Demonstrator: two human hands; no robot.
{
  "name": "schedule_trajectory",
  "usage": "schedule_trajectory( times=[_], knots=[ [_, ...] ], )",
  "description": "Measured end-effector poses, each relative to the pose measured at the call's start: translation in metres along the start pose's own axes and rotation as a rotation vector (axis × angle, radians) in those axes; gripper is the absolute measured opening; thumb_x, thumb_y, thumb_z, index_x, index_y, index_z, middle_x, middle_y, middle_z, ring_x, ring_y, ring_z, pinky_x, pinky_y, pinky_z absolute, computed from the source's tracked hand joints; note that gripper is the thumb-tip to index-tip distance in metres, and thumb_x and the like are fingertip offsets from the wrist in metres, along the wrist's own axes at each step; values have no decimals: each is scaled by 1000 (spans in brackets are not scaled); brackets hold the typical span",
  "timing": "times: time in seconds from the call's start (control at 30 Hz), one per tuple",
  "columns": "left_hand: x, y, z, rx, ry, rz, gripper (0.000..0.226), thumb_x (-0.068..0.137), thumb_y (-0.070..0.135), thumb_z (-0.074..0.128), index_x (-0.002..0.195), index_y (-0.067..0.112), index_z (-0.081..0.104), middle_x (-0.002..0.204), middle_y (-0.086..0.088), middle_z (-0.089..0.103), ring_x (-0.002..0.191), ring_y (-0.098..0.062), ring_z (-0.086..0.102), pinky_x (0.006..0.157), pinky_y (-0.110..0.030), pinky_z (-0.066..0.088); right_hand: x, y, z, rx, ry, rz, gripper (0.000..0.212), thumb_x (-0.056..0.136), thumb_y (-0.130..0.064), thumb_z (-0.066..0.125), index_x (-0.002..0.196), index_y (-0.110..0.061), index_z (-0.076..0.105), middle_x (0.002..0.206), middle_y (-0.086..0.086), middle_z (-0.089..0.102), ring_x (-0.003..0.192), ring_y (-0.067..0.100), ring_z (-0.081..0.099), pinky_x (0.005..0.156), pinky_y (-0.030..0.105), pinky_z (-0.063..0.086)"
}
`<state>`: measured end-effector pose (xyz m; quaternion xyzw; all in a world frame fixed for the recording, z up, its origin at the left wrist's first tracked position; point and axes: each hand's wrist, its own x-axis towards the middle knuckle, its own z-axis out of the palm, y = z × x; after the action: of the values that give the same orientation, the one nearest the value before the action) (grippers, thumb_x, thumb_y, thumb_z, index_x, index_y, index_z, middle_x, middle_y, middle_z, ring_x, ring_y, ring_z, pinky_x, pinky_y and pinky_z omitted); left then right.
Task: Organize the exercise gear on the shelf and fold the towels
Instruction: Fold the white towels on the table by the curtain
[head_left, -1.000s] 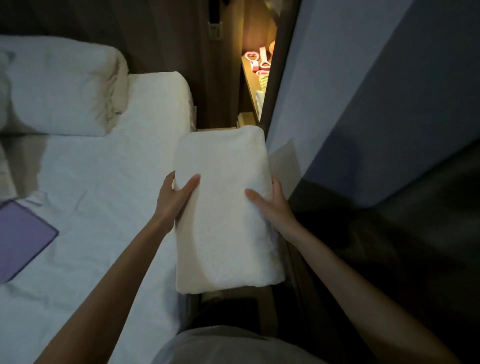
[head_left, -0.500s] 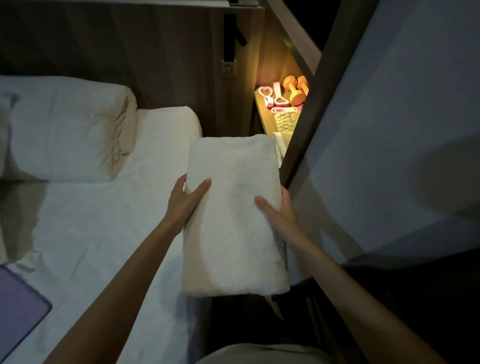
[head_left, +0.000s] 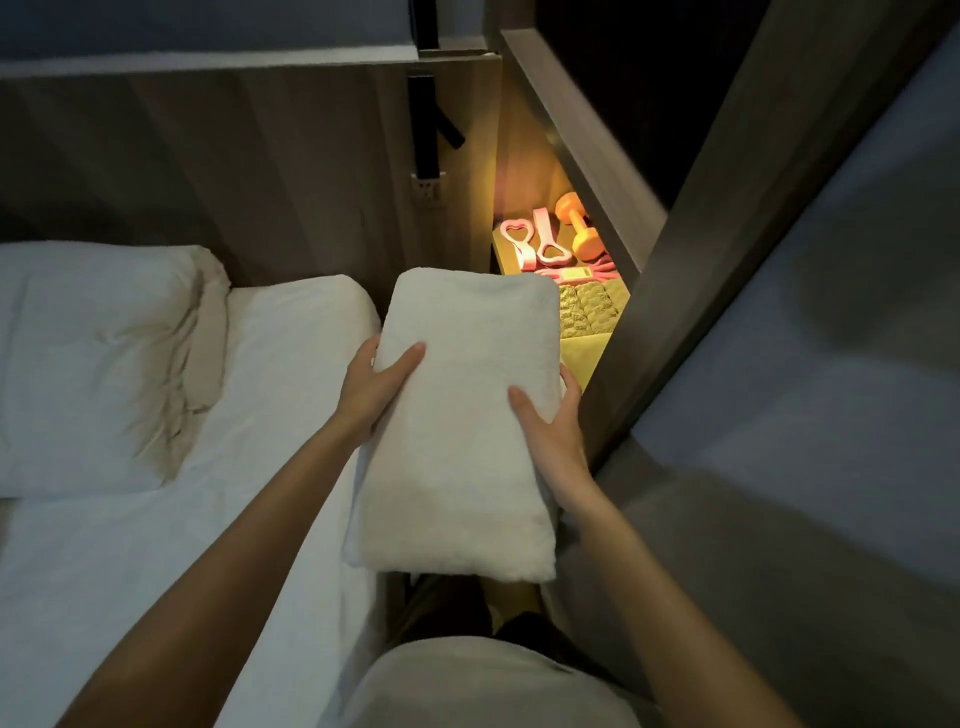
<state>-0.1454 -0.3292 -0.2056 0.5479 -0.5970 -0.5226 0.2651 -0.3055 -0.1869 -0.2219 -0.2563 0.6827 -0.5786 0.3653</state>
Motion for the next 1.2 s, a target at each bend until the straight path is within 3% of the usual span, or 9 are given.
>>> schedule_trajectory(
  times=[0.2,0.3,0.47,0.63,0.77,0.9,1.0,1.13,1.2],
  knots=[
    [105,19,26,66,-140,4,62,82,57,61,132,23,46,121,7,54,102,-12,53,78,-28,43,64,-8,14,-27,81,51,74,92,-37,60,149,-26,14,146,1,35,132,23,39,109,47,36],
    [165,26,39,95,-217,19,63,81,58,63,130,22,49,118,6,56,94,-8,55,72,-23,44,102,-8,26,1,131,46,75,92,-33,60,149,-25,12,145,1,35,131,21,39,106,37,38],
    [262,43,72,190,-406,99,61,83,57,61,130,21,48,121,5,58,106,-14,57,86,-32,48,167,-6,51,94,322,99,75,92,-31,62,150,-28,14,145,-1,36,129,17,40,103,34,40],
    [331,73,105,294,-669,273,50,84,53,63,123,25,52,110,13,62,99,-7,61,78,-27,51,219,-13,61,109,587,202,53,90,-33,63,134,-23,35,132,0,52,119,18,51,100,38,45],
    [359,95,141,316,-890,322,47,87,48,61,125,21,52,115,4,65,102,-15,64,88,-36,53,242,-9,56,161,740,360,48,85,-47,64,118,-15,49,120,4,59,109,22,57,98,45,47],
    [367,102,186,392,-933,263,54,85,46,65,129,19,50,120,-3,62,108,-23,61,95,-43,50,246,2,43,256,851,394,33,84,-45,66,99,-15,63,95,5,70,93,24,66,93,46,51],
    [365,98,225,376,-963,117,56,76,39,76,120,14,54,110,-9,66,98,-25,65,74,-33,55,243,22,33,361,909,426,40,80,-40,71,105,-9,66,90,6,74,88,24,69,87,44,55],
    [363,79,266,149,-1065,23,62,69,26,84,123,13,56,110,-8,66,97,-24,64,78,-32,55,243,54,15,467,1004,463,50,73,-40,77,111,-11,62,91,7,72,73,20,70,54,28,52],
    [365,68,282,55,-1126,44,53,71,16,82,119,8,60,113,-9,65,99,-25,62,80,-30,54,242,69,7,507,1047,469,56,64,-51,82,99,-13,60,85,7,72,75,24,70,66,34,57]
  ],
)
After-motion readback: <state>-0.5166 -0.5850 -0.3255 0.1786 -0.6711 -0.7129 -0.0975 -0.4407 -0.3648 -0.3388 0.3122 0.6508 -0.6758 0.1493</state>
